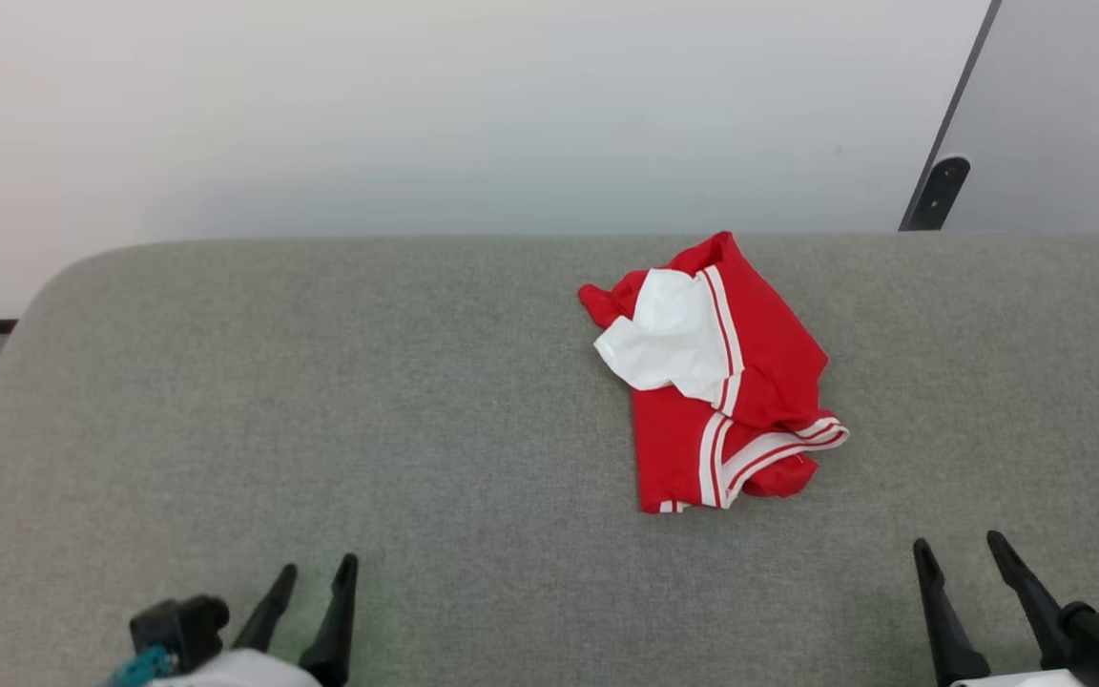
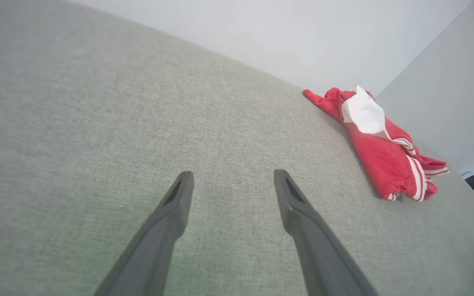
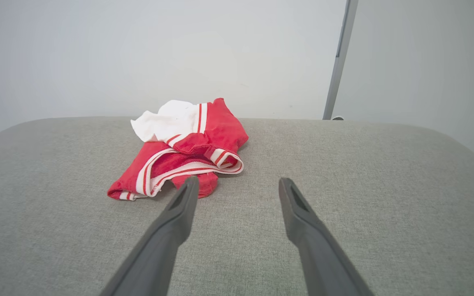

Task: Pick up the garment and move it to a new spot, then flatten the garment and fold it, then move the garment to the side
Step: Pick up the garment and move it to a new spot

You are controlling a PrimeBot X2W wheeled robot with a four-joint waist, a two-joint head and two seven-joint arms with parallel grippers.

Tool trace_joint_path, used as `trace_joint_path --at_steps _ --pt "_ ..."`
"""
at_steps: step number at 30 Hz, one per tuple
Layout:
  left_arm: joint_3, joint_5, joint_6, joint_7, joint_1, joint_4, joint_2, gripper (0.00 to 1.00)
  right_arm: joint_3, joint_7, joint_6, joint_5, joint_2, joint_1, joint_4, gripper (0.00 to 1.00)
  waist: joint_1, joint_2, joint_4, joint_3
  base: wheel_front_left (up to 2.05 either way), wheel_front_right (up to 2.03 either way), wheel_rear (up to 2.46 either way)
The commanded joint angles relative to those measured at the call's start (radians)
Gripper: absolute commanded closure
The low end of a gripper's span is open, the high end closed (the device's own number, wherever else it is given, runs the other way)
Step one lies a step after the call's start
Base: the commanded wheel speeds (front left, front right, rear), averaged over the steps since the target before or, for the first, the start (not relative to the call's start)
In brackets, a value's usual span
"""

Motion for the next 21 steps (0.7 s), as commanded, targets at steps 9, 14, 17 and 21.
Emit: trace_joint_path --at_steps 9,14,17,21 --pt "0.207 0.382 0.026 0.0 0.177 -0.213 -0.094 0.0 -0.023 0.01 -0.001 0.016 0.008 0.0 -0.028 0.0 0.0 0.0 -0.001 -0.016 0.0 0.0 0.0" --pt "0.29 0.507 0.001 0.0 0.233 -0.281 -0.148 0.0 -0.031 0.019 -0.001 0.042 0.014 -0.008 -0.046 0.0 0.0 0.0 -0.005 -0.015 0.0 0.0 0.0" --pt "0.324 0.545 -0.021 0.0 0.261 -0.286 -0.179 0.0 -0.023 0.018 -0.001 0.045 0.019 0.0 -0.039 0.0 0.0 0.0 -0.007 -0.015 0.0 0.0 0.0" --pt "0.351 0.588 -0.051 0.0 0.276 -0.273 -0.21 0.0 -0.014 0.009 -0.001 0.045 0.027 0.009 -0.023 0.0 0.0 0.0 -0.009 -0.014 0.0 0.0 0.0"
